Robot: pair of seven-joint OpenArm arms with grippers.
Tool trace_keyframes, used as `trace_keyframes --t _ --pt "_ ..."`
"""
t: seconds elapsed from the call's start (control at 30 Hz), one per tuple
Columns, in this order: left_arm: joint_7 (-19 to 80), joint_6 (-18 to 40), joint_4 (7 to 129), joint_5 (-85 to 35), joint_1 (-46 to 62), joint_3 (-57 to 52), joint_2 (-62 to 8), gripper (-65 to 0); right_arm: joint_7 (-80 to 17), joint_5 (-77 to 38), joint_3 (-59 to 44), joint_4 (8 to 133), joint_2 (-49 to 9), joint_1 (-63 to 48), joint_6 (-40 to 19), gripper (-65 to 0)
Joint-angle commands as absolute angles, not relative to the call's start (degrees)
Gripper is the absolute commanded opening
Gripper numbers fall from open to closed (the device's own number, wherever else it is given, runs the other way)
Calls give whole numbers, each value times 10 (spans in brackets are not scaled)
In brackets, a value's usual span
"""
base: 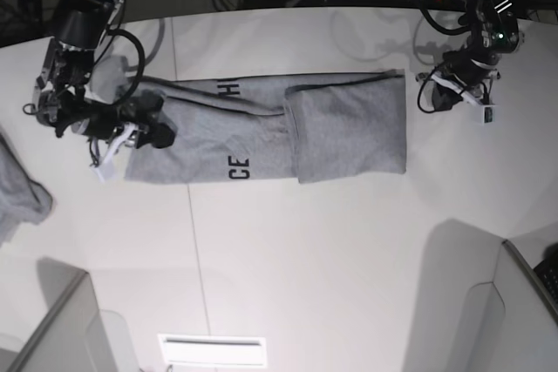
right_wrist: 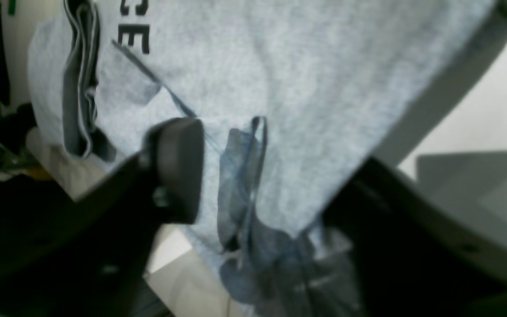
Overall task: Fold the T-shirt properly
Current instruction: 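Move the right gripper to the other strip end and pinch it, then fold the strip end with the right gripper over the folded half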
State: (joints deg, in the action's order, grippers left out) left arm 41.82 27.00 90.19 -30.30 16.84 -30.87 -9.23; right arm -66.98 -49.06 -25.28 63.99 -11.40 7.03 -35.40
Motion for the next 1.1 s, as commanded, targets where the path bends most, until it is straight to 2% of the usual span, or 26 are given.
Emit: trace_keyframes --t 0.0,0.1,0.13,0.23,0.37,0.53,0.6,0.87,1.07 --pt "408 273 911 -313 165 -311 -102 -650 -688 -466 -252 640 -117 70 -348 -429" --pt "408 273 911 -313 165 -311 -102 -650 -685 -466 -252 638 -116 69 -348 -611" --pt "408 273 911 -313 165 -311 -102 -650 -685 -466 -252 638 -116 69 -348 -650" --pt "408 273 909 -313 165 -305 -111 -650 -684 -465 -252 641 -116 70 -348 -650" --pt "407 272 905 -286 151 -240 -133 -650 -684 -465 -251 644 -121 72 -347 -650" --pt "408 272 906 -207 121 -189 -131 -650 -687 -439 -251 721 -116 72 -280 -650" --pt "409 273 908 -201 116 -167 -131 -650 -688 -416 -250 765 -110 71 -274 -650" --pt "409 274 909 -205 99 -100 -132 -650 -688 -349 -131 881 -101 71 -268 -650" --pt "410 274 911 -202 99 -95 -135 -650 -688 -348 -83 963 -75 59 -192 -650"
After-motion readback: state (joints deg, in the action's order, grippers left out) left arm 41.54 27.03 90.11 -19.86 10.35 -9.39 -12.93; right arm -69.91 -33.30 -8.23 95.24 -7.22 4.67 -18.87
